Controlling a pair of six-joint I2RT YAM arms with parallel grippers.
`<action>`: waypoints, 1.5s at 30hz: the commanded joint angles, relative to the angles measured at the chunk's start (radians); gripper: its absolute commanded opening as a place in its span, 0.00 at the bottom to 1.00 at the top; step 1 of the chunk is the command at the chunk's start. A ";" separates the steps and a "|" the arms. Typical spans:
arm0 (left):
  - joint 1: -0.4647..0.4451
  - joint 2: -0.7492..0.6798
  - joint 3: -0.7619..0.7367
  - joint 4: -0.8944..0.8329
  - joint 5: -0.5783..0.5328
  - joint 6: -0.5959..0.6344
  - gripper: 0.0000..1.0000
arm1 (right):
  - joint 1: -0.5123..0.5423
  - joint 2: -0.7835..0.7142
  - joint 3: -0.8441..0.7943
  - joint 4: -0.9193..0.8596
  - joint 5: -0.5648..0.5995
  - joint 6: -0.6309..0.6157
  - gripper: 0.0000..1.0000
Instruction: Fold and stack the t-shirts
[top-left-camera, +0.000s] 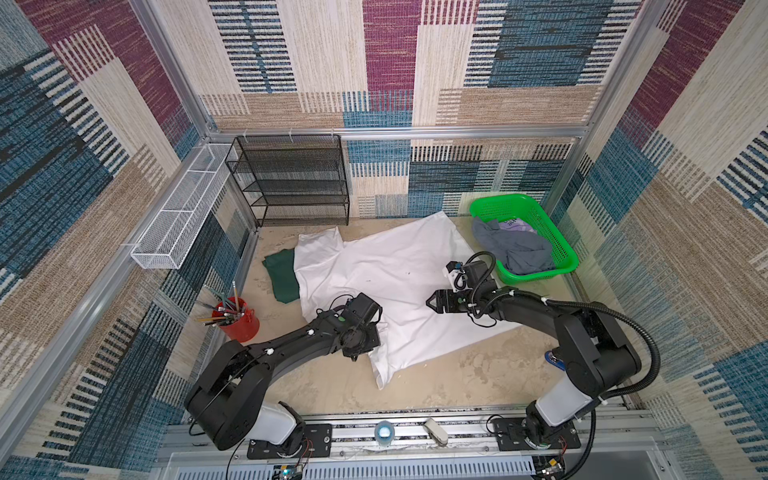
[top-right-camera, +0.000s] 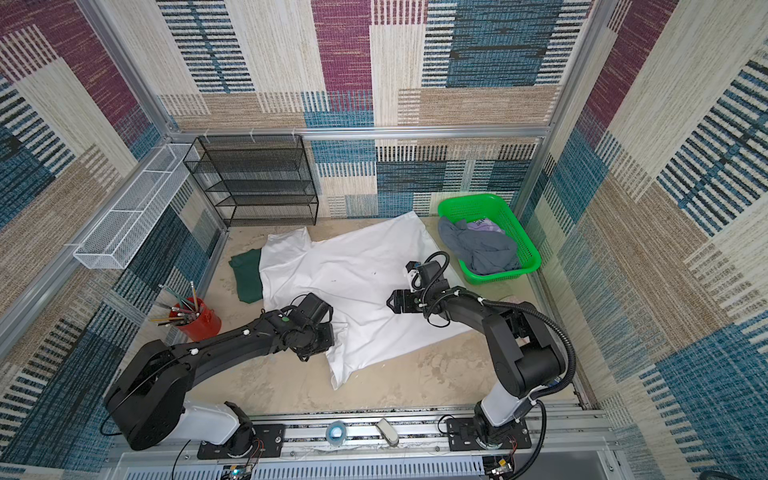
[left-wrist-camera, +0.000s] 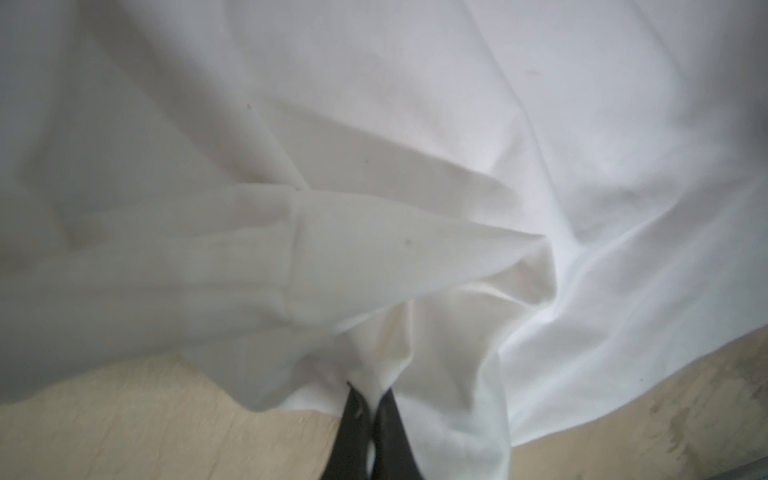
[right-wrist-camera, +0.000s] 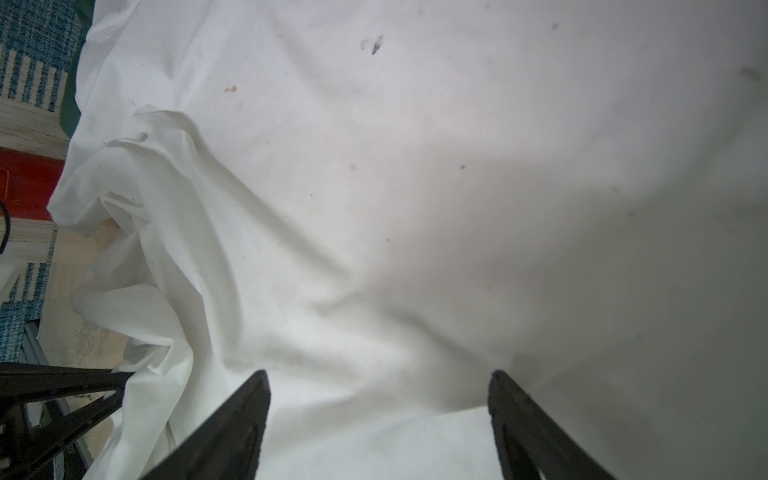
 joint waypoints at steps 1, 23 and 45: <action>-0.001 -0.080 0.013 -0.157 -0.045 -0.026 0.00 | 0.001 0.005 -0.001 0.029 -0.014 -0.008 0.83; -0.021 -0.965 -0.037 -0.909 -0.211 -0.381 0.42 | 0.001 0.045 0.007 0.053 -0.020 0.020 0.84; 0.212 -0.065 0.066 -0.200 -0.096 0.179 0.50 | -0.177 0.048 -0.011 -0.156 0.207 -0.035 0.84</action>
